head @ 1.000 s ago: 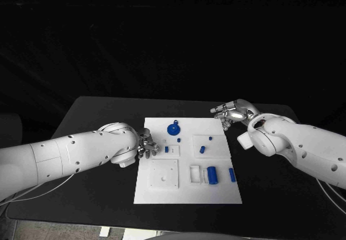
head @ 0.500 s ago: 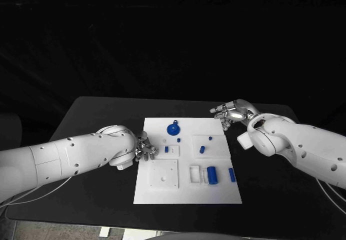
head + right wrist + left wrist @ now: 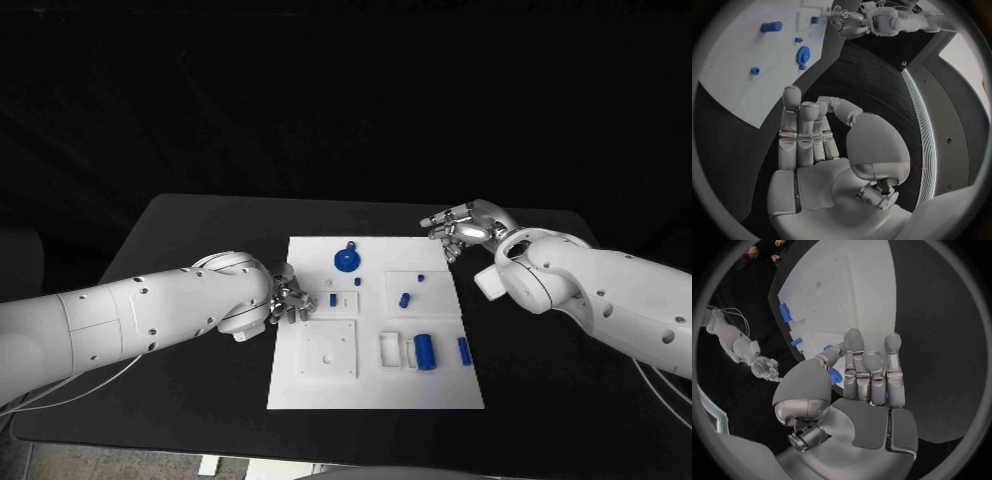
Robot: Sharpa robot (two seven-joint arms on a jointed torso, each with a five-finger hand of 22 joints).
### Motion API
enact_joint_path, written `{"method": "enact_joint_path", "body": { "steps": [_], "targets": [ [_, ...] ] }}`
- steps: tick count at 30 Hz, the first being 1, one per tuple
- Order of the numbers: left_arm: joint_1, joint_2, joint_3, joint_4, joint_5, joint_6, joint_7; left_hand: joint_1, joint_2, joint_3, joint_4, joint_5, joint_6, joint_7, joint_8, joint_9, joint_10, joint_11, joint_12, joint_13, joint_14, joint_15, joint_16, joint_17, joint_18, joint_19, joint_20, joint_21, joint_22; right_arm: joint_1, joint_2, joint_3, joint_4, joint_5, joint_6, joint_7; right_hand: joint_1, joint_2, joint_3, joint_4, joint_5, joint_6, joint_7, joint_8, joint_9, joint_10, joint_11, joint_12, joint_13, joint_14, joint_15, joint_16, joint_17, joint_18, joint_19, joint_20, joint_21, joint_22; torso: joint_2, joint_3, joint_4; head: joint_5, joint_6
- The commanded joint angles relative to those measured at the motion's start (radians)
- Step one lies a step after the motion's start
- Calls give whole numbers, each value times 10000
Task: Assemble the parts on the task board
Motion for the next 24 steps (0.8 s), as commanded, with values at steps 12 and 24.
{"method": "enact_joint_path", "body": {
  "steps": [12, 24],
  "targets": [
    [375, -484, 248, 309, 150, -344, 275, 1477, -236, -2392, 698, -1120, -1243, 375, -26, -2136, 425, 146, -1053, -212, -56, 233, -582, -217, -105, 136, 153, -614, 86, -8, 3, 4, -83, 41, 174, 52, 78, -41, 30, 22, 43, -56, 66, -44, -13, -59, -21, -39, -16, -75, 24, -58, -1, 191, -70, 12, 52, 179, -5, 2, 1, 52, 192],
    [1216, -971, 425, 155, 275, -392, 384, 3263, -47, -4357, 621, -1526, -1694, 740, -38, -3245, 72, 492, -3477, -1073, -393, 551, -1673, -538, 30, 66, 456, -1772, -263, -8, 15, 4, -178, 97, 177, 66, 73, -45, 20, 24, 45, -79, 71, -44, -13, -62, -18, -41, -18, -76, 27, -58, -1, 189, -71, 14, 47, 177, 1, 3, -4, 203, 430]
  ]
}}
